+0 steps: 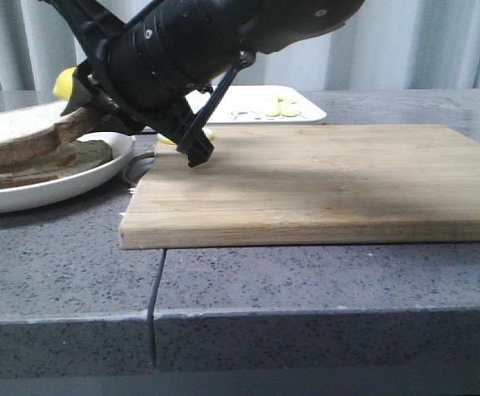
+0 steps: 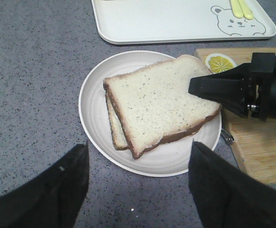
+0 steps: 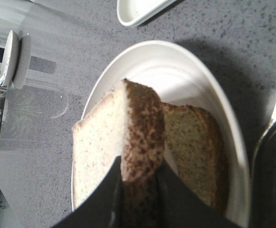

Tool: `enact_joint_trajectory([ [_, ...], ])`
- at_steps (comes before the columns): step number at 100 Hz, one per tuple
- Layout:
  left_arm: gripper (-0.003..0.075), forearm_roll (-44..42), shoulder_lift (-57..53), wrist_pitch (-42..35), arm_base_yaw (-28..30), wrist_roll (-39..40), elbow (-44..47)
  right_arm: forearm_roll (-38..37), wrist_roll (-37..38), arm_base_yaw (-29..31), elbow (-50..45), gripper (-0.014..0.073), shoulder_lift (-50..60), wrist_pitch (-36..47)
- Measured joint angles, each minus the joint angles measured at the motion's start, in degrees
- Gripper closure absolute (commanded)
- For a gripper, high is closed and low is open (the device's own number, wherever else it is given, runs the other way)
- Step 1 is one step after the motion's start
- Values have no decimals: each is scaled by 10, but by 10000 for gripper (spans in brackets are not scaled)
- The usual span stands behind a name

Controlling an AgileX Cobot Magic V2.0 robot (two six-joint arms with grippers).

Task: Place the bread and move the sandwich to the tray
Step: 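Lower the bread slice onto the egg toast and release it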

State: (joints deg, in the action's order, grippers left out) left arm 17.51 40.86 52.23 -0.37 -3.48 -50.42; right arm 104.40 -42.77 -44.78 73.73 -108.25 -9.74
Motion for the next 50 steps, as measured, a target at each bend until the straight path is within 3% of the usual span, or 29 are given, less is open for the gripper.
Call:
enact_joint_trajectory([
  [26, 303, 0, 0, 0, 0, 0, 0, 1, 1, 0, -1, 304, 0, 1],
  [50, 303, 0, 0, 0, 0, 0, 0, 1, 1, 0, -1, 258, 0, 21],
])
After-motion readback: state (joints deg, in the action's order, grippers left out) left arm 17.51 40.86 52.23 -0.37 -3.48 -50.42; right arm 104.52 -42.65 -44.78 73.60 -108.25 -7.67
